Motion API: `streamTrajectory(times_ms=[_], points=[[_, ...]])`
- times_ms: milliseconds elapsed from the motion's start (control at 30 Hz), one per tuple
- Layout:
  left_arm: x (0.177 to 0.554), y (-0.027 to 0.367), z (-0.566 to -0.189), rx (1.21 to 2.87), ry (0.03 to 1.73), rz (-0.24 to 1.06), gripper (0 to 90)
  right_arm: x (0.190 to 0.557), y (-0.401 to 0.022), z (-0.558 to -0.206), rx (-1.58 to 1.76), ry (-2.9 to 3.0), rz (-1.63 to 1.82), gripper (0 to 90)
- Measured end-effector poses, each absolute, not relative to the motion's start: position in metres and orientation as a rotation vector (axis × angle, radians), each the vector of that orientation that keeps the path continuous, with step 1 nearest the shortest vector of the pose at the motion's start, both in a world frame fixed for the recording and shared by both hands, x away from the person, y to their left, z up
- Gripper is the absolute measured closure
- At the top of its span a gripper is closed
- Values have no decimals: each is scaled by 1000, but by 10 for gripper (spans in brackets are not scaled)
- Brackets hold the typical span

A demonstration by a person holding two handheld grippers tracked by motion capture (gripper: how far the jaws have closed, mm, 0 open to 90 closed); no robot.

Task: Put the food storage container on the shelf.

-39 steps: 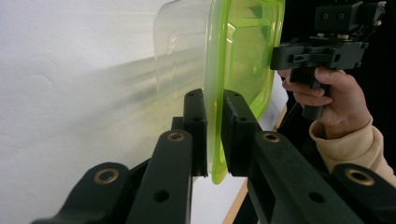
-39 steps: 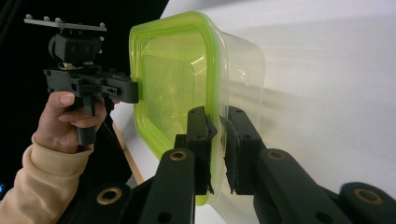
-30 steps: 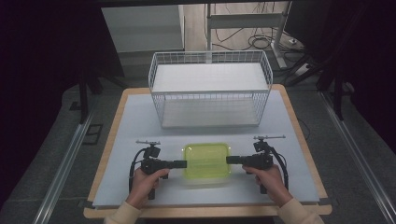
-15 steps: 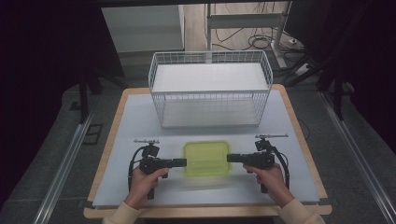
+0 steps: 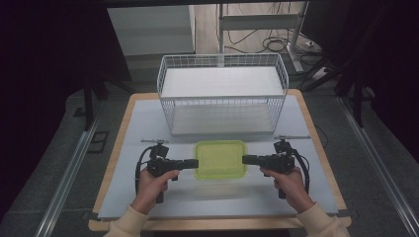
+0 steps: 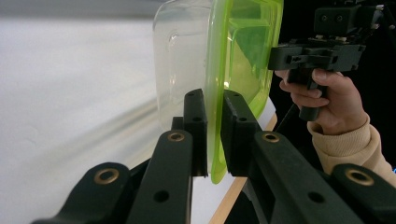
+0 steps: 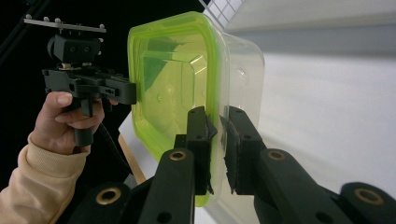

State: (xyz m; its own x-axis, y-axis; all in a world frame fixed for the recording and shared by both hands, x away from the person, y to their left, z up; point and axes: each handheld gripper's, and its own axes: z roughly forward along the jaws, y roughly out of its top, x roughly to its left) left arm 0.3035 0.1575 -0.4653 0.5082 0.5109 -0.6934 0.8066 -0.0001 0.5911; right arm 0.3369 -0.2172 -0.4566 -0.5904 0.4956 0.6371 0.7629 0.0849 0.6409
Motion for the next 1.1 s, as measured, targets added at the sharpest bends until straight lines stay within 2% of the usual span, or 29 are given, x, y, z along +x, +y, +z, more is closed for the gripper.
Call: streamTrajectory(times_ms=[1100], points=[[325,161,-416,1648,1104,-276,821,356,-213,-404,-1252,-2139,-1600,809]])
